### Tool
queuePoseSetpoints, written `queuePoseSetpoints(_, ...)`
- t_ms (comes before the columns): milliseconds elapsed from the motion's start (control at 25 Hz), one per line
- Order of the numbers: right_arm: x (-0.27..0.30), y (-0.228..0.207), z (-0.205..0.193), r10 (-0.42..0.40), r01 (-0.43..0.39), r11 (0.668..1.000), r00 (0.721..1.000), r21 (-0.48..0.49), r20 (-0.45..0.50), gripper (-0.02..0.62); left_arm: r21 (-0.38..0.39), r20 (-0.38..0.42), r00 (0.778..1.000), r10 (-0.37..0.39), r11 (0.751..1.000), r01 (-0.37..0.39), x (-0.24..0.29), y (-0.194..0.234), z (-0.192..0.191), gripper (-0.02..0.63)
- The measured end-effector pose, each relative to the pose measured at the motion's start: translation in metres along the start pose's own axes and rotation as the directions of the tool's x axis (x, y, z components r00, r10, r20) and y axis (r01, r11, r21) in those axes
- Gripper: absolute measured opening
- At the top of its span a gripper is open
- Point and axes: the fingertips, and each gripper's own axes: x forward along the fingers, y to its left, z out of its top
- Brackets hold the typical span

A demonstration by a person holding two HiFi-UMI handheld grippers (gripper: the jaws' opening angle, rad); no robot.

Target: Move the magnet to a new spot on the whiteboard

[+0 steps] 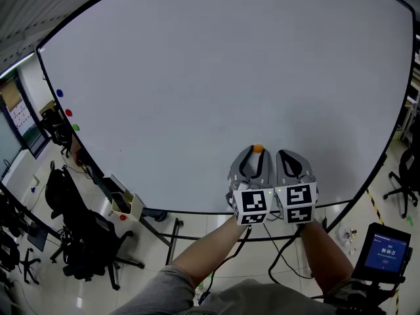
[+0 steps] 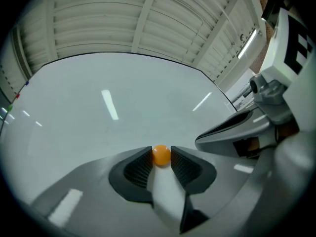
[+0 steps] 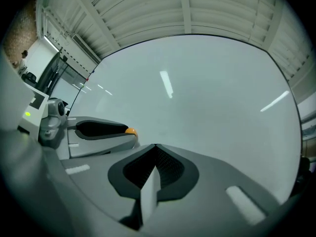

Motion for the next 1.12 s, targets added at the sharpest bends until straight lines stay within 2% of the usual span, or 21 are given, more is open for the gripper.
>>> queuePoseSetpoints(240,0.025,0.052,0.028,0.078,-0.078,0.997,0.996,-0.017,0.042,0.005,-0.015,0.001,0.999,0.049,0.999,-0.049,-0.017,0.053,-0.001,0.118)
queuePoseSetpoints(360,0.030,0.082,0.052,0.118,-0.116,0.993,0.991,-0.030,0.068,0.005,-0.015,0.018,0.996,0.086,0.996,-0.086,-0.034,0.085,0.012,0.118)
queuePoseSetpoints(560,0.058,0.137,0.078,0.185,-0.180,0.982,0.977,-0.047,0.108,0.005,-0.025,0.033,0.988,0.150,0.989,-0.149,-0.052,0.150,0.009,0.118)
queuePoseSetpoints(920,0.103,0.252,0.132,0.333,-0.323,0.942,0.927,-0.089,0.173,0.005,-0.055,0.042,0.952,0.303,0.952,-0.301,-0.099,0.282,0.010,0.118)
queuePoseSetpoints(1120,0.151,0.350,0.141,0.398,-0.384,0.917,0.892,-0.104,0.216,0.005,-0.030,0.037,0.927,0.374,0.927,-0.373,-0.130,0.383,-0.030,0.118)
